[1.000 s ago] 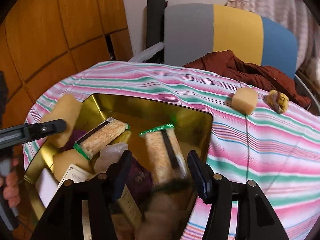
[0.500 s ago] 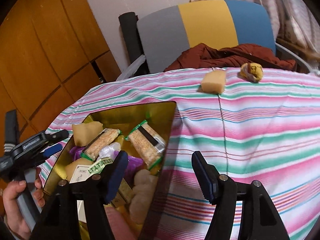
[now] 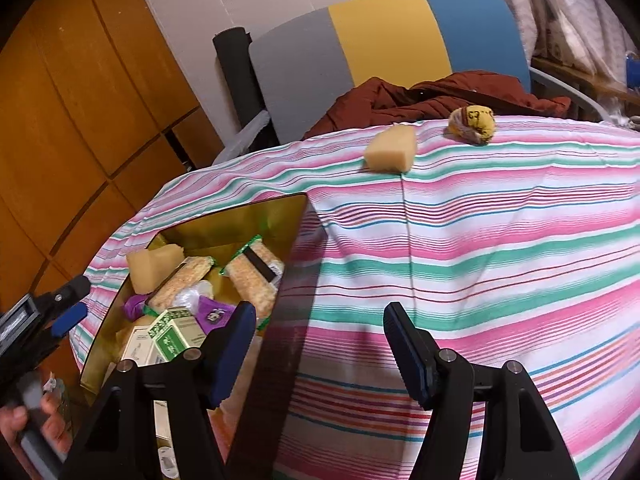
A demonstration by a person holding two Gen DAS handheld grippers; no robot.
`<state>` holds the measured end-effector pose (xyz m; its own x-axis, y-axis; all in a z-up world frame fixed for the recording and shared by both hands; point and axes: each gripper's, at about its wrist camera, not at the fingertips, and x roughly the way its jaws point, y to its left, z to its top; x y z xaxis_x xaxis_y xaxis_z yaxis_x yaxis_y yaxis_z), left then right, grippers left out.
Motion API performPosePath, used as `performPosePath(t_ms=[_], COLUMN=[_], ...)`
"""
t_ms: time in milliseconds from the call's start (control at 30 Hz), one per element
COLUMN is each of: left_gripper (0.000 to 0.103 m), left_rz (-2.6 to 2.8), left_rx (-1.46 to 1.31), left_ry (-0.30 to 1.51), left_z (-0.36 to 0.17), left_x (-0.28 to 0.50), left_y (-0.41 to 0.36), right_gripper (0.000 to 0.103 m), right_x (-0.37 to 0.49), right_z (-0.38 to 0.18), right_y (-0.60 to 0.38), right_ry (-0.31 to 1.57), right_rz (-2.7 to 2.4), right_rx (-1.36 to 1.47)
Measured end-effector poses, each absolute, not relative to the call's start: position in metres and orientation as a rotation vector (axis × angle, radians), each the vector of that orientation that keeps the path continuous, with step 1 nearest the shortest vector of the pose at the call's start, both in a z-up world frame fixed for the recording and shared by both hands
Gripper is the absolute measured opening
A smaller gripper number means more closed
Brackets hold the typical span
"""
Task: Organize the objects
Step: 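Carry the sponge, cracker pack and snack bar to the gold tray and release, then move both tools back toward the last sponge and yellow knitted ball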
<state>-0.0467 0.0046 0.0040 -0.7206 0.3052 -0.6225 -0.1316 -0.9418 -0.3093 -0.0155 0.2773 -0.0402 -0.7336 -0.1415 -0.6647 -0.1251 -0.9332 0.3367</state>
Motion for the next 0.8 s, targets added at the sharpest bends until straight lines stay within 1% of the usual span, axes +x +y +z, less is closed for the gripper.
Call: performPosePath(t_ms=[167, 567, 800], left_gripper=[0.074, 0.074, 0.074], left_rz=[2.621, 2.487, 2.423], left_rx=[-0.999, -1.014, -1.024], left_ry=[-0.264, -0.161, -0.103], left_z=[0.008, 0.004, 0.002], left_x=[-0.037, -0.019, -0.012], left_y=[0.036, 0.09, 0.122], right_gripper=[0.068, 0.068, 0.068], right_x=[-0.013, -0.003, 0.003], right_z=[-0.044, -0.049, -0.054], right_y=[0.288, 0.324, 0.358], right_ry=[-0.59, -0.617, -0.678], right_rz=[-2.87, -2.94, -2.984], right_rx=[1.157, 1.192, 1.225])
